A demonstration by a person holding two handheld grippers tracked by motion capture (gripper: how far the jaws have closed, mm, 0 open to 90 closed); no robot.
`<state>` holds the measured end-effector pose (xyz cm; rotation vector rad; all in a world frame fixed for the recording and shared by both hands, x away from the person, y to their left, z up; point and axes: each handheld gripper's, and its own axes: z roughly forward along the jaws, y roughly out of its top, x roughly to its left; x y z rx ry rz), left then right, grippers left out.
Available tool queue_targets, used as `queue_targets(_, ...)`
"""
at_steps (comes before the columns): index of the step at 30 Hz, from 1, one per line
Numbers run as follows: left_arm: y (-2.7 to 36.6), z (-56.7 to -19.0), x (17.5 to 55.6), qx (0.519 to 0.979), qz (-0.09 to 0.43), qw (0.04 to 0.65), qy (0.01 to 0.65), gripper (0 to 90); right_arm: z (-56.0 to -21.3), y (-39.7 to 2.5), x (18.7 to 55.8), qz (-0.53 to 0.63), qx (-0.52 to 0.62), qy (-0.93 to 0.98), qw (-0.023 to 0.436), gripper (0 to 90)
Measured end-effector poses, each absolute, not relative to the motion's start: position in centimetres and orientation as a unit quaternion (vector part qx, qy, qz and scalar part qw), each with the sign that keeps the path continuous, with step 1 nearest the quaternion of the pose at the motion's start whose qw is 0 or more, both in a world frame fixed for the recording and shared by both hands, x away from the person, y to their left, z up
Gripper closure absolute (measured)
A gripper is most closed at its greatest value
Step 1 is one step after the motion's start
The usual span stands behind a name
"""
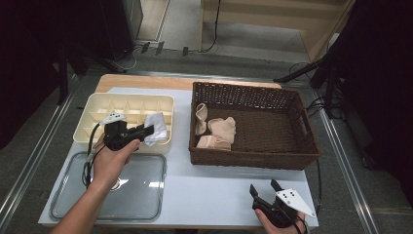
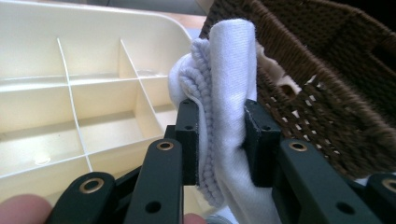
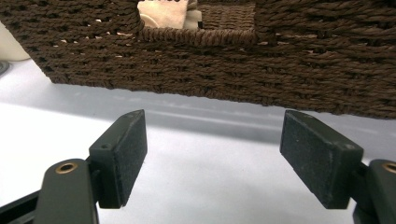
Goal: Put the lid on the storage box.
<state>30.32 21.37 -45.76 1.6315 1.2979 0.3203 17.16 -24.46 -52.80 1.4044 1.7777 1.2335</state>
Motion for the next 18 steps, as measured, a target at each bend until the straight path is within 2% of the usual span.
queue_targets(18,19.7,-47.5,31.9,0.713,0.108,0.438,0.538,71.8,-53.0,-24.3,17.3,0.457,0.520,0.668,0.274,24.1)
